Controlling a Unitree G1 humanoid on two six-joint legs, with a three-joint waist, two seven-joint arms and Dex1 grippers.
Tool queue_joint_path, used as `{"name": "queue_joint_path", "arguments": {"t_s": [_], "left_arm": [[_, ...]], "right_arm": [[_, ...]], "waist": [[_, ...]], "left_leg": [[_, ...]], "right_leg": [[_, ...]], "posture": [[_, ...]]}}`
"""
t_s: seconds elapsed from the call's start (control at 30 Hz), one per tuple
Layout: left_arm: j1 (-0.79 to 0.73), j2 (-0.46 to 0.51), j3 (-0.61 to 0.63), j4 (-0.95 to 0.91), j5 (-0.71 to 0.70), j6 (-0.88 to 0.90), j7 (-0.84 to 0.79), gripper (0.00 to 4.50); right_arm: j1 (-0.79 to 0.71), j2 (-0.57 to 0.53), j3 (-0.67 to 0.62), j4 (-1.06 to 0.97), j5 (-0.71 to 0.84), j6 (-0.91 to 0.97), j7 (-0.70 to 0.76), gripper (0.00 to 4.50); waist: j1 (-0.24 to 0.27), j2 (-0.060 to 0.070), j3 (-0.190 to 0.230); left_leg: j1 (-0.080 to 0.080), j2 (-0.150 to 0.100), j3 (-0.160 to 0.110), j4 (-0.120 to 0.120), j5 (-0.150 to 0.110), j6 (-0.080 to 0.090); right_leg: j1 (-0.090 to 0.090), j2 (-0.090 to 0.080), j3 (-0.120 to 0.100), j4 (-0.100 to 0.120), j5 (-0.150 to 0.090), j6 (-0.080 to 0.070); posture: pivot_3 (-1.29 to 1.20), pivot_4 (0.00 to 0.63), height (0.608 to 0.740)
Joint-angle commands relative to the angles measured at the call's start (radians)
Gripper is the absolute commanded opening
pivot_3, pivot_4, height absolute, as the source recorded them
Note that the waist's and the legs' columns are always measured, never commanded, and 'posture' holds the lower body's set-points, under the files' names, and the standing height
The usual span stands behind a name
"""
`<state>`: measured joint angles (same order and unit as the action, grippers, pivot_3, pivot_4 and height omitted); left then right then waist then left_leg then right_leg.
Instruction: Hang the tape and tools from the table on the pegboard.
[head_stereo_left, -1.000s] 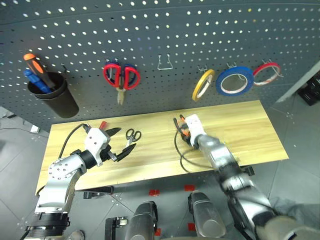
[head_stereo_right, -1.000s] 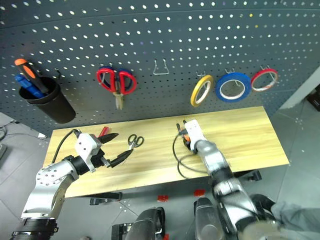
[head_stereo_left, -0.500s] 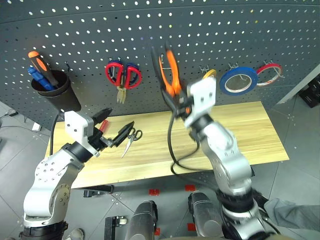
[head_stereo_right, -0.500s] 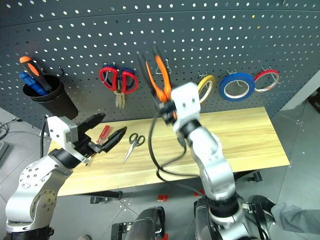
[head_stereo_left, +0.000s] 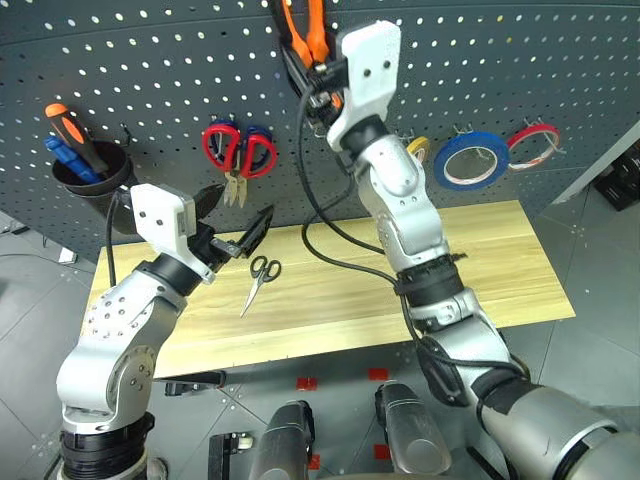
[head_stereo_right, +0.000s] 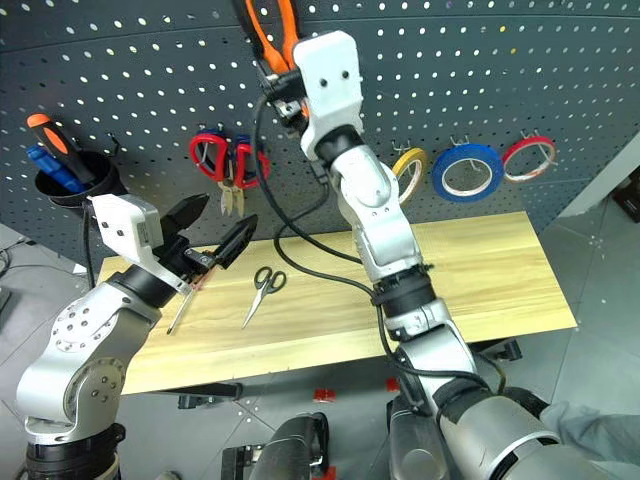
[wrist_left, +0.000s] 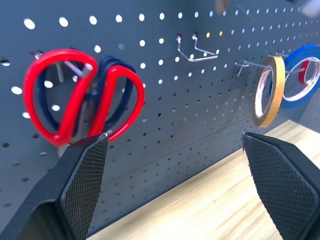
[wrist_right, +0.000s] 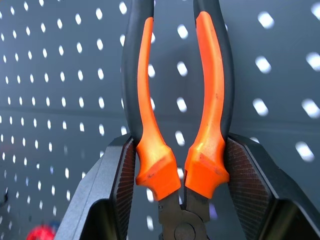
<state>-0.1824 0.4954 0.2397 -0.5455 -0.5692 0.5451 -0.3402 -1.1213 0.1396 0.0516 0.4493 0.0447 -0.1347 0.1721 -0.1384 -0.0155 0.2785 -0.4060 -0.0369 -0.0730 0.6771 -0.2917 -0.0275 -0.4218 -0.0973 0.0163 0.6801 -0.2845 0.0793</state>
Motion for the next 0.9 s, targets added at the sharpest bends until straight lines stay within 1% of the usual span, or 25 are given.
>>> {"name": "queue_joint_path", "arguments": {"t_s": [0.03, 0.17, 0.27, 0.37, 0.43, 0.57, 0.67, 0.8, 0.9], "left_arm": [[-0.03, -0.009, -0.016, -0.025, -0.016, 0.011, -0.001, 4.5], [-0.062, -0.013, -0.037, 0.01, 0.007, 0.012, -0.003, 4.5], [-0.088, -0.028, -0.053, 0.034, 0.013, -0.003, -0.004, 4.5], [-0.096, -0.035, -0.063, 0.039, 0.023, -0.006, -0.005, 4.5], [-0.091, -0.034, -0.06, 0.036, 0.024, -0.006, -0.011, 4.5], [-0.083, -0.031, -0.051, 0.03, 0.021, -0.004, -0.017, 4.5], [-0.077, -0.023, -0.044, 0.029, 0.018, -0.002, -0.026, 4.5], [-0.081, -0.018, -0.043, 0.042, 0.022, -0.007, -0.039, 4.5], [-0.088, -0.021, -0.048, 0.053, 0.028, -0.011, -0.044, 4.5]], "right_arm": [[-0.065, 0.001, -0.014, 0.119, -0.005, -0.139, -0.003, 2.3], [-0.086, -0.018, -0.005, 0.308, -0.057, -0.253, -0.052, 2.3], [-0.101, -0.057, 0.014, 0.456, -0.14, -0.37, -0.145, 2.3], [-0.134, -0.083, 0.001, 0.525, -0.159, -0.429, -0.187, 2.3], [-0.148, -0.093, -0.021, 0.523, -0.14, -0.436, -0.187, 2.3], [-0.126, -0.089, -0.039, 0.432, -0.098, -0.407, -0.167, 2.3], [-0.05, -0.046, -0.037, 0.236, -0.022, -0.284, -0.115, 2.3], [0.067, 0.008, -0.003, -0.084, 0.061, -0.056, -0.069, 2.3], [0.099, 0.015, 0.003, -0.217, 0.073, 0.044, -0.079, 2.3]], "waist": [[0.002, 0.0, 0.002], [0.004, -0.005, 0.012], [0.007, -0.005, 0.017], [0.01, -0.006, 0.024], [0.019, -0.007, 0.033], [0.031, -0.007, 0.041], [0.036, -0.007, 0.043], [0.044, -0.007, 0.043], [0.047, -0.007, 0.044]], "left_leg": [[0.0, 0.0, 0.0, 0.0, 0.0, 0.0], [0.0, 0.0, 0.0, 0.001, 0.0, 0.0], [0.0, 0.0, 0.0, 0.001, 0.0, 0.0], [0.0, 0.0, 0.001, 0.002, 0.0, -0.001], [0.0, 0.0, 0.0, 0.002, 0.002, -0.002], [0.0, 0.0, 0.0, 0.002, 0.003, -0.003], [-0.001, 0.0, -0.001, 0.002, 0.004, -0.003], [-0.002, 0.002, -0.002, 0.001, 0.004, -0.003], [-0.003, 0.003, -0.001, 0.0, 0.004, -0.003]], "right_leg": [[0.0, 0.0, 0.0, 0.0, 0.0, 0.0], [0.0, 0.0, 0.0, 0.0, 0.0, 0.0], [0.0, 0.0, 0.0, 0.001, 0.0, -0.001], [0.0, 0.0, 0.0, 0.001, 0.0, -0.001], [0.001, 0.0, 0.0, 0.002, 0.001, -0.001], [0.0, 0.0, -0.001, 0.002, 0.002, -0.004], [0.0, 0.0, -0.001, 0.002, 0.004, -0.005], [-0.001, 0.002, -0.002, 0.0, 0.004, -0.005], [-0.002, 0.003, -0.002, 0.0, 0.004, -0.005]], "posture": [[-0.06, 0.319, 0.74], [-0.06, 0.332, 0.74], [-0.06, 0.338, 0.74], [-0.05, 0.349, 0.74], [-0.05, 0.353, 0.74], [-0.05, 0.354, 0.74], [-0.05, 0.356, 0.74], [-0.06, 0.356, 0.74], [-0.07, 0.355, 0.74]]}}
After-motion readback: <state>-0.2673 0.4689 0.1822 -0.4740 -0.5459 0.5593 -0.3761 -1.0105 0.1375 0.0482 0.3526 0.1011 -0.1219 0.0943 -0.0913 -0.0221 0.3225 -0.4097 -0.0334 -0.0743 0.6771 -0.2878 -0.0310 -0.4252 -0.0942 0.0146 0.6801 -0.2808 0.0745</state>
